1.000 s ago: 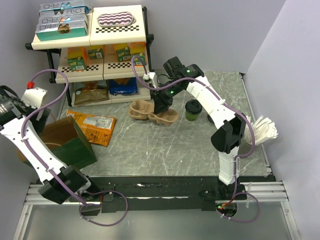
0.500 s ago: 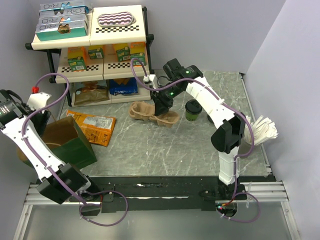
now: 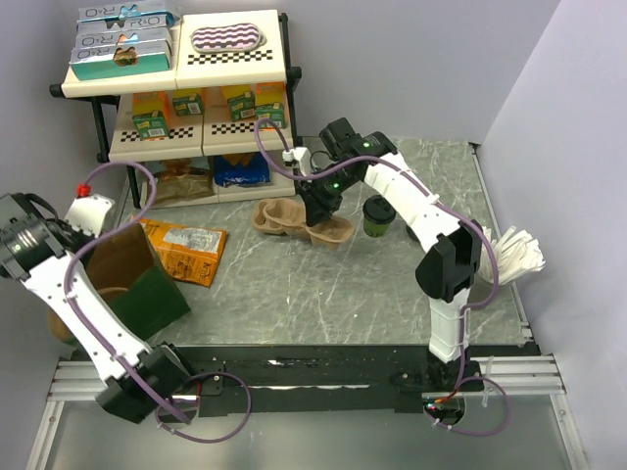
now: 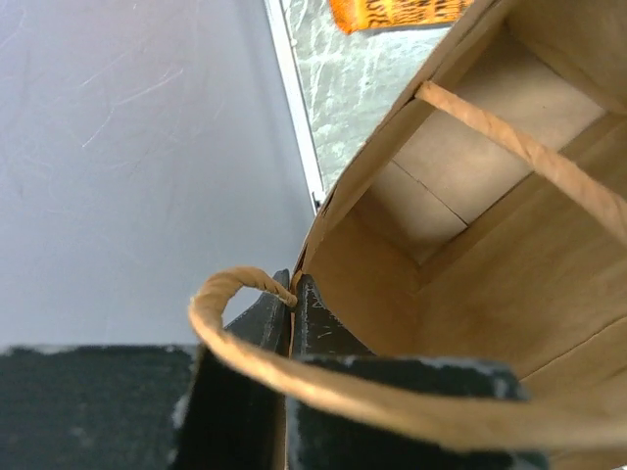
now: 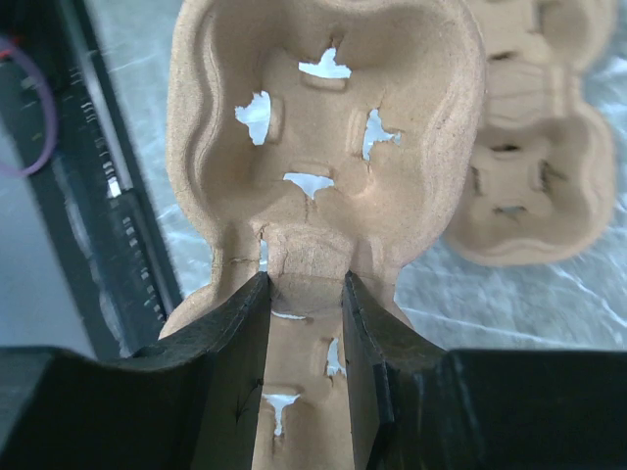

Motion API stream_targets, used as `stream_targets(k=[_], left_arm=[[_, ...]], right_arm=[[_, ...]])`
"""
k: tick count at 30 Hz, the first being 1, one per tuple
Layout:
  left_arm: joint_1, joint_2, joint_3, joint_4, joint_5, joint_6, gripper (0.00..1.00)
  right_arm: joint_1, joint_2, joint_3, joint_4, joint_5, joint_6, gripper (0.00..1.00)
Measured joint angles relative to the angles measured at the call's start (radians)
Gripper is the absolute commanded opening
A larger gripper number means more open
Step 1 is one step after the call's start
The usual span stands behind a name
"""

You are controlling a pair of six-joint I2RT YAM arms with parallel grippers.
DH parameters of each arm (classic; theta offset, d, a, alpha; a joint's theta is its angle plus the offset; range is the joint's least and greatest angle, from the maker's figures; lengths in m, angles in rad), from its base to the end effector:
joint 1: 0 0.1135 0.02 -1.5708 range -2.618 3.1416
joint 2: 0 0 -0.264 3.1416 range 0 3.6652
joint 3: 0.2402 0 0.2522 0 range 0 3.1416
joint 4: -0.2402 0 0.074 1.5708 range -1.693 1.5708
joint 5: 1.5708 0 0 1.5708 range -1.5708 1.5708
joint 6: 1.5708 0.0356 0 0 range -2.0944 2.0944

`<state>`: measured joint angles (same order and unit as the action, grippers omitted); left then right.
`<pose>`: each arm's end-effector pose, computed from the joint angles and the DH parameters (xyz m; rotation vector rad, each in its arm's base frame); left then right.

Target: Pack the takeout coffee

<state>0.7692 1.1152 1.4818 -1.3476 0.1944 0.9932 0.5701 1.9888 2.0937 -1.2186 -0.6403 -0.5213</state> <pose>0.1281 0.1144 0.4039 0.3651 2.5605 0.4455 0.3335 0.2391 0.3481 -1.5056 2.0971 0.8677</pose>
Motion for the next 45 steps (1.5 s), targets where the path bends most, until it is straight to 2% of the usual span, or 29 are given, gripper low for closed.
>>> stream_targets(k=[5,10,17,20,32,41,45], left_arm=[[-0.007,-0.087,-0.049,-0.005,0.050,0.026,0.01],[-0.090,-0.112,-0.060,-0.002,0.138,-0.008,0.01],[-0.383,-0.142,-0.055,0.003,0.264,-0.158,0.01],[-0.484,-0.142,-0.046,-0.004,0.299,-0.232,0.01],[-0.672,0.032,0.058,-0.007,0.412,-0.430,0.01],[-0.752,0.063,0.100,0.093,0.396,-0.456,0.01],[-0.810,0.100,0.131,0.148,0.417,-0.464,0.01]], right_arm=[[-0.021,-0.078,-0.123,0.129,0.083,0.079,0.00],[-0.060,-0.209,-0.202,0.198,0.137,0.151,0.00],[-0.069,-0.290,-0.230,0.238,0.172,0.215,0.00],[-0.069,-0.291,-0.229,0.235,0.168,0.223,0.00],[-0.086,-0.293,-0.209,0.173,0.005,0.179,0.00],[-0.091,-0.291,-0.005,0.102,-0.003,0.106,0.00],[-0.093,-0.335,-0.031,0.176,0.011,0.067,0.00]])
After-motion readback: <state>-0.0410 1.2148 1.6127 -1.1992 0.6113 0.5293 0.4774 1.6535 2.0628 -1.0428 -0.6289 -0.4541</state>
